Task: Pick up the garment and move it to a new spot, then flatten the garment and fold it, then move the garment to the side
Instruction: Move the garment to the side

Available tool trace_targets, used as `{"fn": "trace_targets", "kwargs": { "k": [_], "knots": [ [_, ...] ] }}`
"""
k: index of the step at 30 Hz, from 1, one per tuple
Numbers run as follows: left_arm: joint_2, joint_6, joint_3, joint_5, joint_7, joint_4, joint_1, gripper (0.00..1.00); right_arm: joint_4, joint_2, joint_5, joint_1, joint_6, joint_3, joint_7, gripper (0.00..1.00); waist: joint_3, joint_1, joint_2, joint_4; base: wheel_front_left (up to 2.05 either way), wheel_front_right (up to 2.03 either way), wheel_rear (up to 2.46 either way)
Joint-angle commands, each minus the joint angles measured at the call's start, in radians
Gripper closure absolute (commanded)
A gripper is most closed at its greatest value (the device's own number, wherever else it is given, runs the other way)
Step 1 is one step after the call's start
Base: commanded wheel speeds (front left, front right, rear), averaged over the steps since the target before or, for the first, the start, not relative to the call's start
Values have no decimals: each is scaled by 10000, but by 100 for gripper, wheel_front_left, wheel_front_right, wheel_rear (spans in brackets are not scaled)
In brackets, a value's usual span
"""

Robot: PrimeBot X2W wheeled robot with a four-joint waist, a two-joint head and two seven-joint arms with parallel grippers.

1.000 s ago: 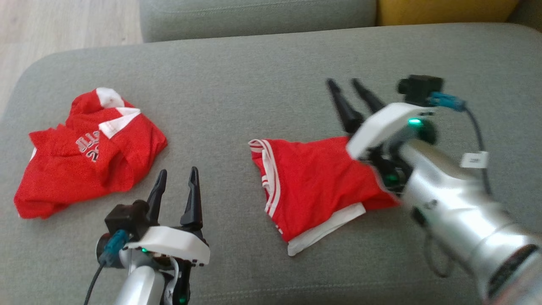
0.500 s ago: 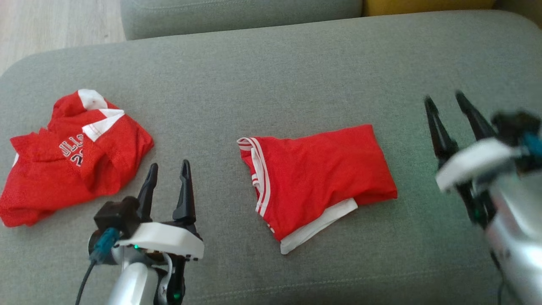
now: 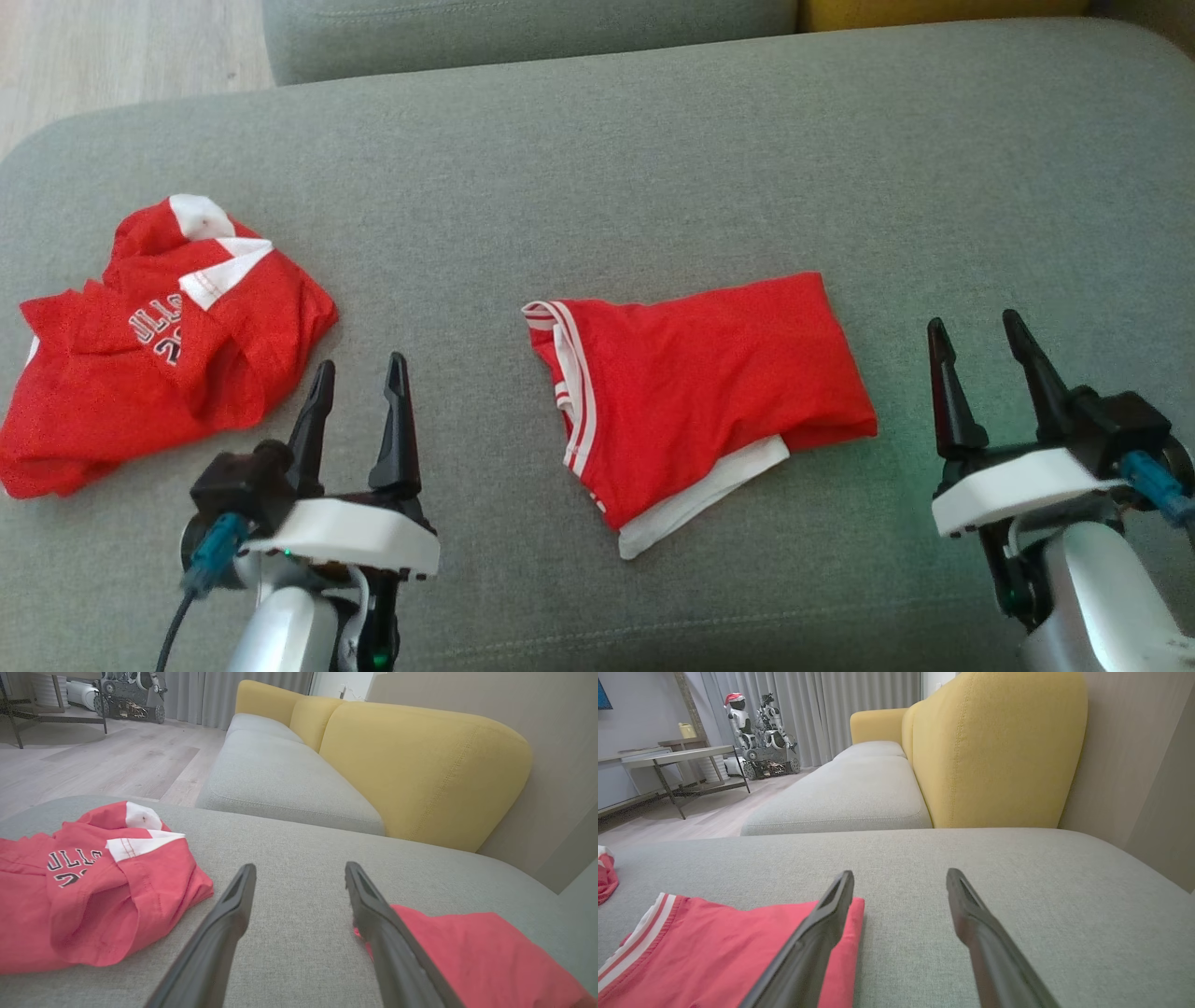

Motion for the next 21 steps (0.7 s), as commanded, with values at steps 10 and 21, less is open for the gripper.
{"fn": "trace_targets", "kwargs": {
  "k": [10, 21],
  "knots": [
    [32, 6, 304, 88, -120, -631, -265, 0, -1329, 93, -482, 129, -7, -56, 506, 0, 144, 0, 0, 125, 0, 0, 0],
    [31, -119, 133, 243, -120, -585, -713, 0, -426, 396, 447, -723, -7, 536, 1175, 0, 1124, 0, 0, 417, 0, 0, 0]
  ]
}}
